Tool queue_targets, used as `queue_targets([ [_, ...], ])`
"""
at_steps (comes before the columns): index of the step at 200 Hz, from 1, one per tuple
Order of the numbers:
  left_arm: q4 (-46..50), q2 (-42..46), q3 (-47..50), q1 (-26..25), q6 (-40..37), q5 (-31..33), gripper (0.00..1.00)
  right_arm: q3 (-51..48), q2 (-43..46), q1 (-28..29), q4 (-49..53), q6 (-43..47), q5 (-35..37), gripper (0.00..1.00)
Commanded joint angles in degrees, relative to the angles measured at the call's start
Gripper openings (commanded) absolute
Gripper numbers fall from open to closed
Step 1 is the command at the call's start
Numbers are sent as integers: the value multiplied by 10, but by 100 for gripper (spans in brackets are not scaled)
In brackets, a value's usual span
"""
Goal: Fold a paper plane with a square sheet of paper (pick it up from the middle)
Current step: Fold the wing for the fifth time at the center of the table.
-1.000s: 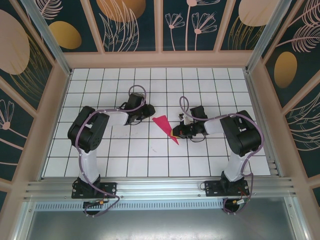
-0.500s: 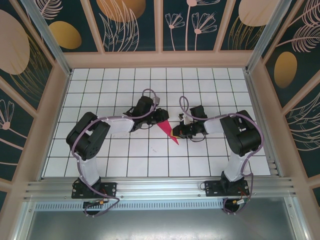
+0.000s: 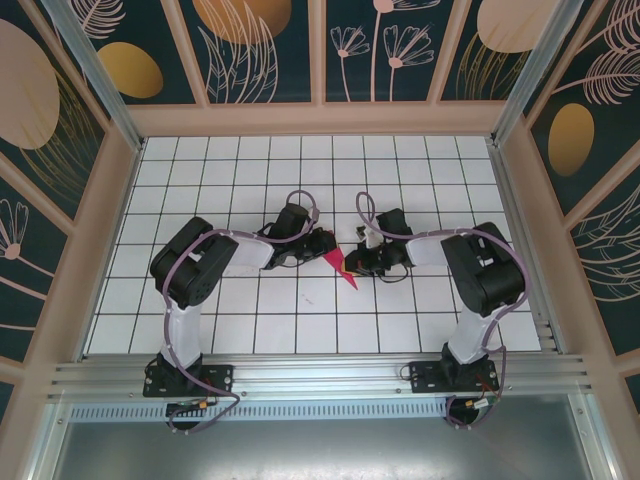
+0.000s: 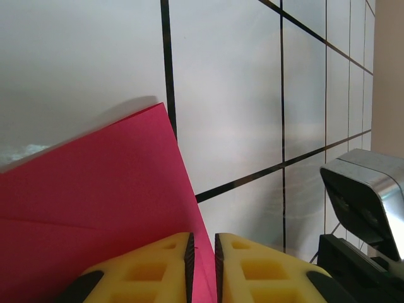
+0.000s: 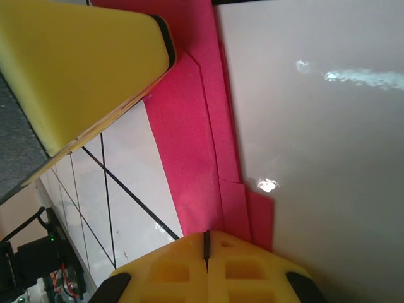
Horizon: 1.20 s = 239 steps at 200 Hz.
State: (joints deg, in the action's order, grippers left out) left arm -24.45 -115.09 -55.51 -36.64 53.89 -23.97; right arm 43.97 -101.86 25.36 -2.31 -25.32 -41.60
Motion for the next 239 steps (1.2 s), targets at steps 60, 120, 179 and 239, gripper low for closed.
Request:
queue_targets([
  [60,69,-31,-14,1,-25,30,21,58,21,33,64,17,12,0],
  [120,77,-29,-21,1,-27,31,20,68,-33,51,47,6,6,0],
  [179,97,-37,-22,1,-43,47,20,25,-44,24,54,14,37,0],
  [239,116,-50,-23,0,-57,70,19,4,3,21,67,18,15,1],
])
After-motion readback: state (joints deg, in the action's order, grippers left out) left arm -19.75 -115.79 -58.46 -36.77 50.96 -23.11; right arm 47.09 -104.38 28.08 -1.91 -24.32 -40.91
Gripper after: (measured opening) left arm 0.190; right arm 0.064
